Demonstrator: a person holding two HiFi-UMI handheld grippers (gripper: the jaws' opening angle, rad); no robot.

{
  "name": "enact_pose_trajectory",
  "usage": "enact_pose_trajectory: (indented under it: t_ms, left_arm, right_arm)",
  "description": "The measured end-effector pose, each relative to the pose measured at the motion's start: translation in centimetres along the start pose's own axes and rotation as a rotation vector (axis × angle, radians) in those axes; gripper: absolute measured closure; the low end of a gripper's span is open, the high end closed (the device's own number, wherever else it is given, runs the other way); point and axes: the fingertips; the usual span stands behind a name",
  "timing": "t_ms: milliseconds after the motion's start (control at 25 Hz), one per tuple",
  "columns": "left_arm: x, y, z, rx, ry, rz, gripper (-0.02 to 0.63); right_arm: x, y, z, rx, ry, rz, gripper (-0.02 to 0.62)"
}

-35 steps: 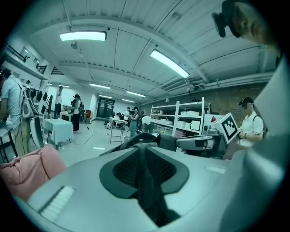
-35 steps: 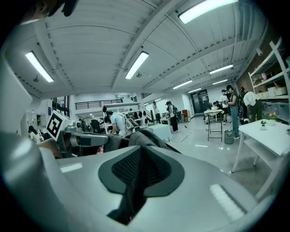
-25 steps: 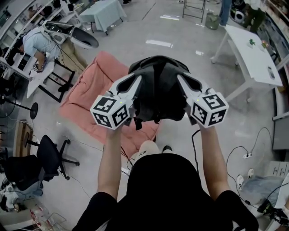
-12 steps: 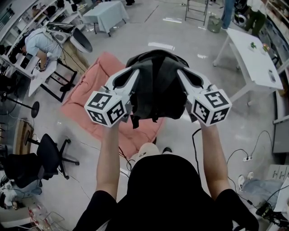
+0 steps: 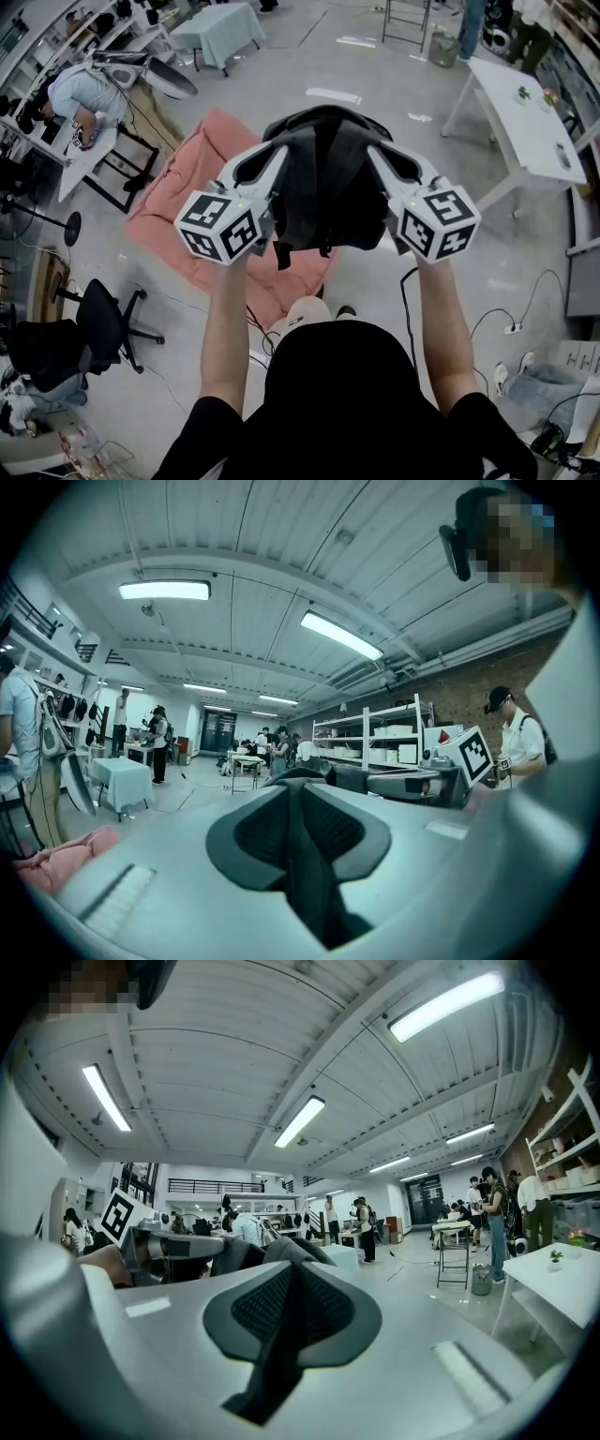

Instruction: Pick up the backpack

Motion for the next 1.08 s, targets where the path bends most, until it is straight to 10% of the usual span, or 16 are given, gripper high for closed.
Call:
enact_pose_trajectory:
  t_ms: [1080]
  left_arm:
    - [0.37,-0.08,-0.45,0.0,0.046,-0.023,0.554]
  right_arm:
    - [-0.47,-0.23,-0.79,-0.011,0.023,0.003,0.56]
Point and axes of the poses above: the fingertips, and each gripper's own axes: z forward along the fingers, x to its right, y out of its underside, and after that the axes turned 2 degrees about y, right-handed
